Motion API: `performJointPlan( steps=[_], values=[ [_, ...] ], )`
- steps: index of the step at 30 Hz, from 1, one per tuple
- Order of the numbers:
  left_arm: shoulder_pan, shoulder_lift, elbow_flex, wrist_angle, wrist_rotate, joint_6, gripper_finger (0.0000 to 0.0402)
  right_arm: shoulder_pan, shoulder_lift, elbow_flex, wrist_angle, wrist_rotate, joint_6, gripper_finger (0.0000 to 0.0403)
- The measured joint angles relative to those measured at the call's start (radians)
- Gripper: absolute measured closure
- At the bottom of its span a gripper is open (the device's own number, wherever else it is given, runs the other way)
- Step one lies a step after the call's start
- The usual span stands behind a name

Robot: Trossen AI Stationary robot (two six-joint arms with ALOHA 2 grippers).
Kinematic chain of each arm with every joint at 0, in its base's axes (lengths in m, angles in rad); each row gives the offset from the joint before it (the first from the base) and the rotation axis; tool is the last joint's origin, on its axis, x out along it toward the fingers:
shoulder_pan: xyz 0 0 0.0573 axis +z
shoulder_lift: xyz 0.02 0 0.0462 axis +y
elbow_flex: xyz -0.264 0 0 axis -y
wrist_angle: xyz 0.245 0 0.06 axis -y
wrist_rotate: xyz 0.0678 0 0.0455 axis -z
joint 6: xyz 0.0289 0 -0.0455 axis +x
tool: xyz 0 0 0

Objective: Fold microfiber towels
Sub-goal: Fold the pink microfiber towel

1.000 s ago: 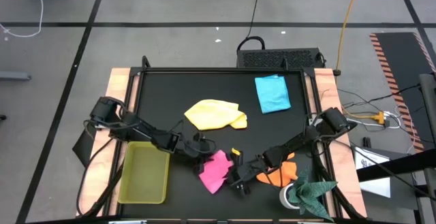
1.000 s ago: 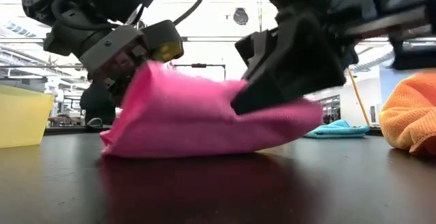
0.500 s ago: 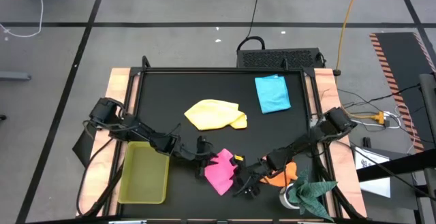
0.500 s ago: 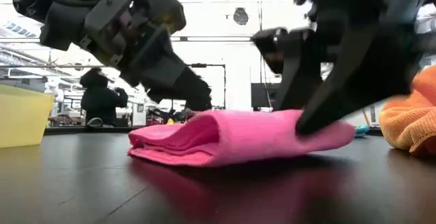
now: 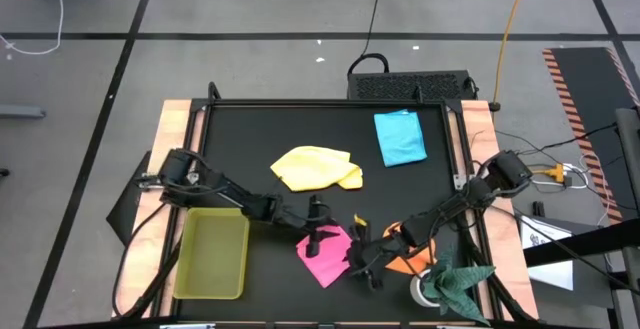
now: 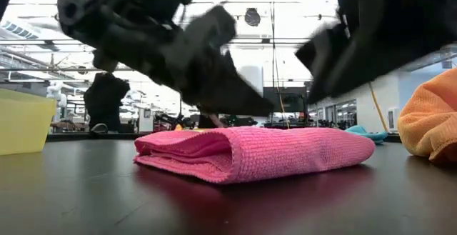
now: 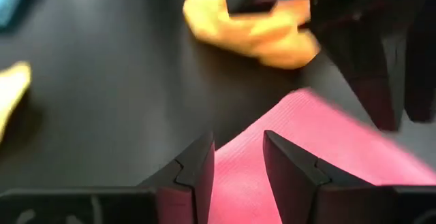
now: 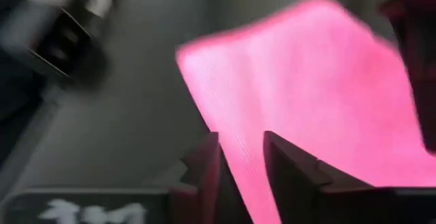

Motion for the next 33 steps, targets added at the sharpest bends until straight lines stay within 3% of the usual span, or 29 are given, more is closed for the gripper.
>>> performJointPlan(
  steps=[7, 14, 20, 23, 29, 33],
  values=[
    [0.016, -0.026, 0.041, -0.336, -0.09, -0.063, 0.0275, -0.035, 0.0, -0.125, 0.02, 0.006, 0.05, 0.0397],
    [-0.075, -0.118, 0.038, -0.555, -0.261, -0.221, 0.0275, -0.08, -0.014, -0.159, 0.007, 0.199, -0.098, 0.0388],
    [-0.159, -0.186, 0.038, -0.623, -0.429, -0.31, 0.0275, -0.071, -0.111, -0.16, 0.009, 0.215, -0.083, 0.0388],
    [-0.177, -0.185, 0.038, -0.547, -0.421, -0.276, 0.0275, -0.058, -0.133, -0.16, 0.071, 0.212, -0.034, 0.0388],
    [-0.158, -0.101, 0.038, -0.388, -0.273, -0.186, 0.0275, -0.05, -0.069, -0.159, 0.19, 0.128, -0.014, 0.0387],
    [-0.144, -0.064, 0.038, -0.427, -0.237, -0.21, 0.0275, -0.046, -0.001, -0.16, 0.181, 0.046, 0.017, 0.0387]
  ],
)
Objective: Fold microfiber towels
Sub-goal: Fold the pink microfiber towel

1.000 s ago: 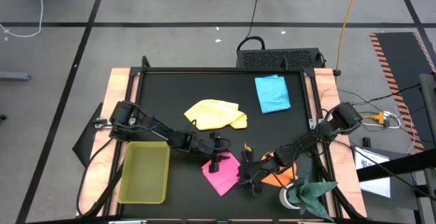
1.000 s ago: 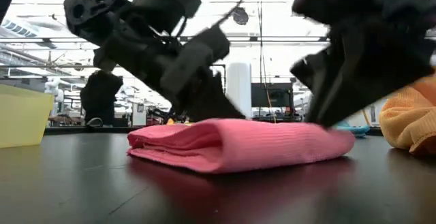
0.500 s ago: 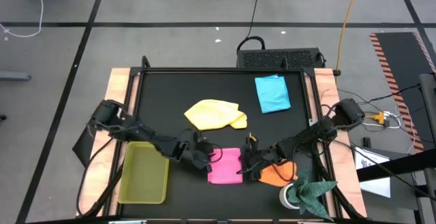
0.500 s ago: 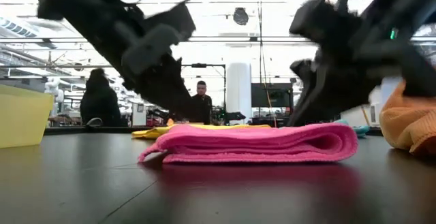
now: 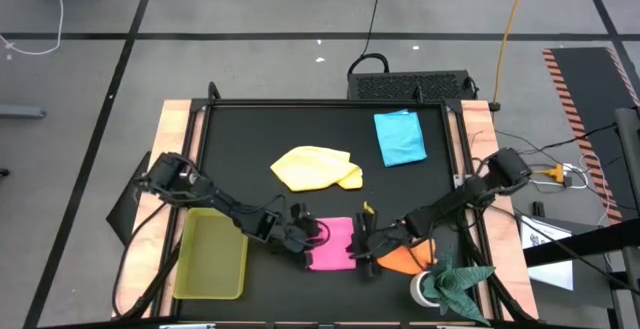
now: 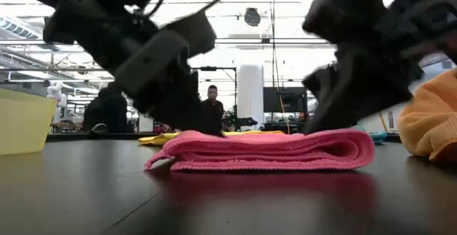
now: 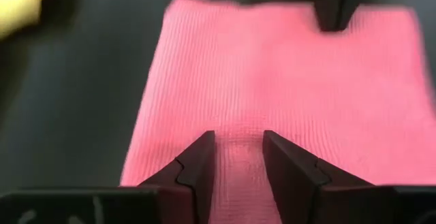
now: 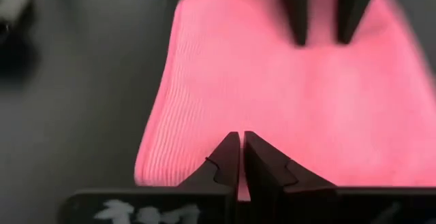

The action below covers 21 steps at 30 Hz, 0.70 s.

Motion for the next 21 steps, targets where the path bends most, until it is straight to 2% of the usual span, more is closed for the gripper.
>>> performJointPlan(
  steps=[6, 11, 16, 21],
  values=[
    [-0.003, -0.016, 0.0, -0.029, 0.057, -0.032, 0.0275, 0.033, 0.023, 0.001, -0.014, -0.027, -0.061, 0.0387],
    [-0.013, -0.05, 0.0, 0.022, 0.068, -0.016, 0.0275, 0.057, -0.021, 0.002, 0.01, -0.021, -0.085, 0.0387],
    [0.027, -0.045, 0.0, 0.038, 0.044, 0.027, 0.0275, 0.036, -0.034, 0.001, 0.036, 0.087, -0.017, 0.0387],
    [0.065, -0.037, -0.001, -0.054, 0.047, -0.006, 0.0275, -0.022, -0.003, 0.0, -0.009, 0.108, 0.028, 0.0387]
  ],
)
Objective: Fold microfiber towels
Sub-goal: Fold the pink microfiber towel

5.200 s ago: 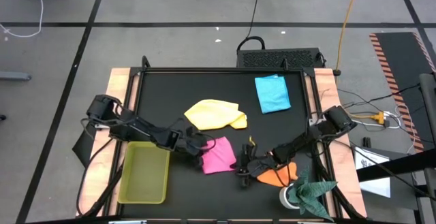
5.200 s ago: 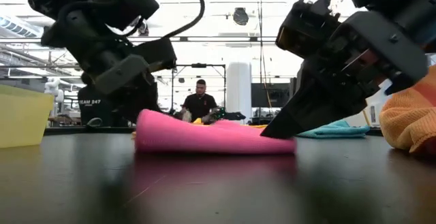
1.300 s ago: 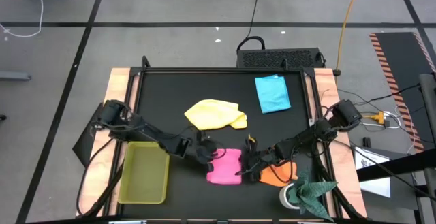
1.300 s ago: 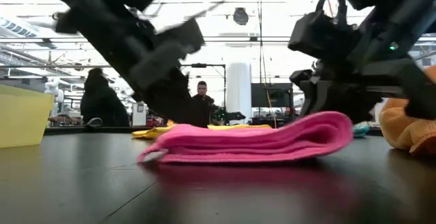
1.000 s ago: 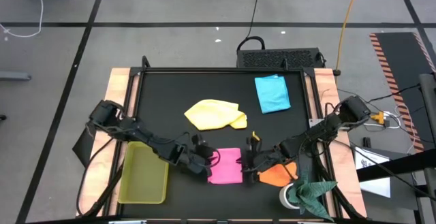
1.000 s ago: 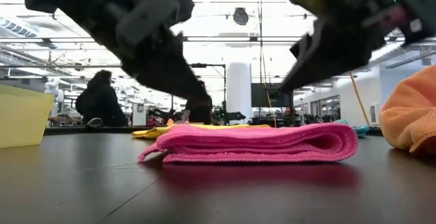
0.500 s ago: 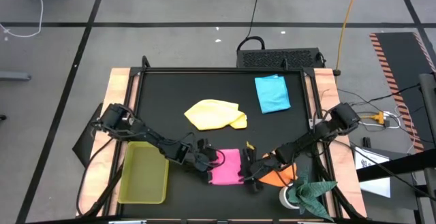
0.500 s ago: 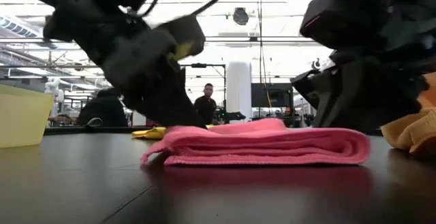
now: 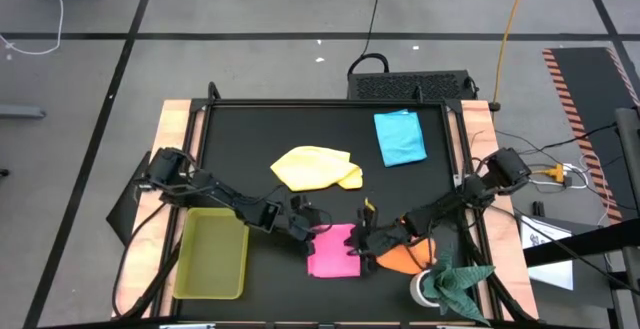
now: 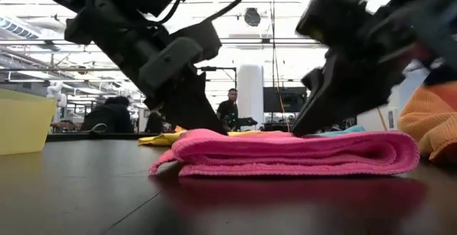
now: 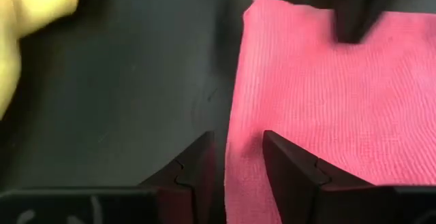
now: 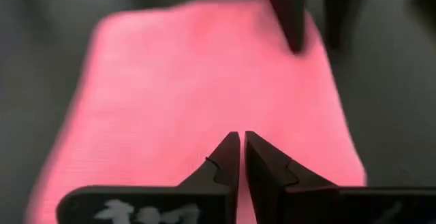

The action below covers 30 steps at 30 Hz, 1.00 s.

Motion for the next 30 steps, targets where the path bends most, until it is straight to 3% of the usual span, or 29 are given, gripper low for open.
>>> performJointPlan(
  steps=[5, 11, 20, 30],
  values=[
    [-0.019, -0.001, 0.002, -0.087, 0.002, -0.065, 0.0275, -0.057, 0.006, 0.0, -0.04, 0.005, -0.014, 0.0387],
    [-0.075, -0.012, 0.002, -0.106, -0.012, -0.155, 0.0275, -0.106, -0.003, 0.0, -0.015, 0.117, -0.096, 0.0387],
    [-0.094, -0.022, 0.001, -0.088, -0.117, -0.148, 0.0275, -0.052, -0.02, 0.001, 0.088, -0.076, -0.03, 0.0387],
    [-0.096, -0.023, 0.001, -0.094, -0.064, -0.179, 0.0275, -0.068, -0.019, 0.0, -0.092, -0.074, 0.095, 0.0387]
  ],
)
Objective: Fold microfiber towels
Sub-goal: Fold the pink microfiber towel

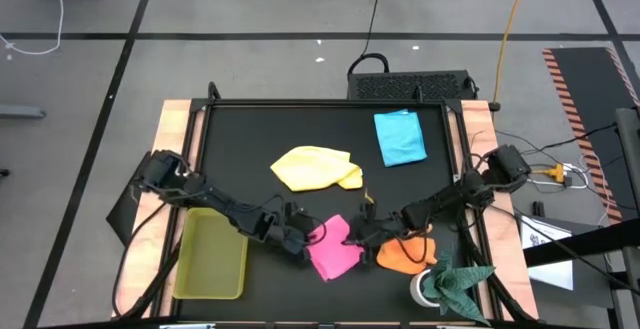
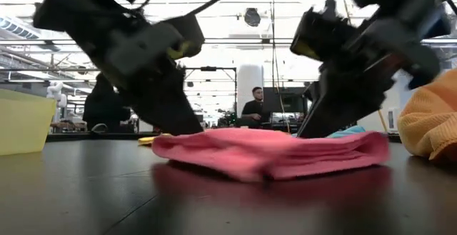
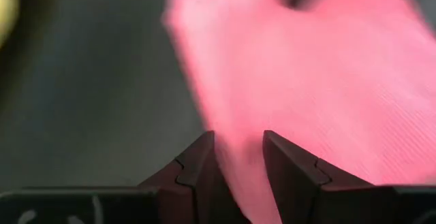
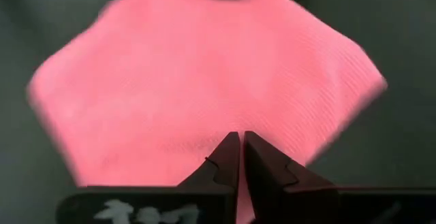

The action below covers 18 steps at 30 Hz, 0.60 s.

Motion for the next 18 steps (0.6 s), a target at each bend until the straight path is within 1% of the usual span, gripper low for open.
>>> performJointPlan(
  steps=[4, 7, 9, 11, 13, 15, 18],
  values=[
    [-0.067, 0.0, 0.0, 0.012, 0.006, -0.063, 0.0275, -0.066, 0.016, 0.0, 0.001, 0.001, -0.05, 0.0387],
    [-0.107, 0.0, 0.0, 0.066, 0.004, -0.065, 0.0275, -0.116, 0.024, 0.0, 0.048, 0.004, -0.158, 0.0387],
    [-0.119, 0.0, 0.0, 0.097, -0.011, -0.045, 0.0275, -0.132, 0.024, 0.0, 0.109, 0.028, -0.233, 0.0387],
    [-0.115, 0.0, 0.0, 0.11, -0.047, -0.019, 0.0275, -0.129, 0.013, 0.0, 0.173, 0.037, -0.298, 0.0387],
    [-0.101, 0.0, 0.0, 0.111, -0.081, 0.007, 0.0275, -0.115, -0.002, 0.0, 0.217, 0.025, -0.325, 0.0387],
    [-0.077, 0.0, 0.0, 0.112, -0.108, 0.032, 0.0275, -0.094, -0.02, 0.0, 0.224, 0.023, -0.316, 0.0387],
    [-0.02, 0.0, 0.0, 0.113, -0.125, 0.081, 0.0275, -0.054, -0.035, 0.0, 0.202, 0.002, -0.245, 0.0387]
  ],
)
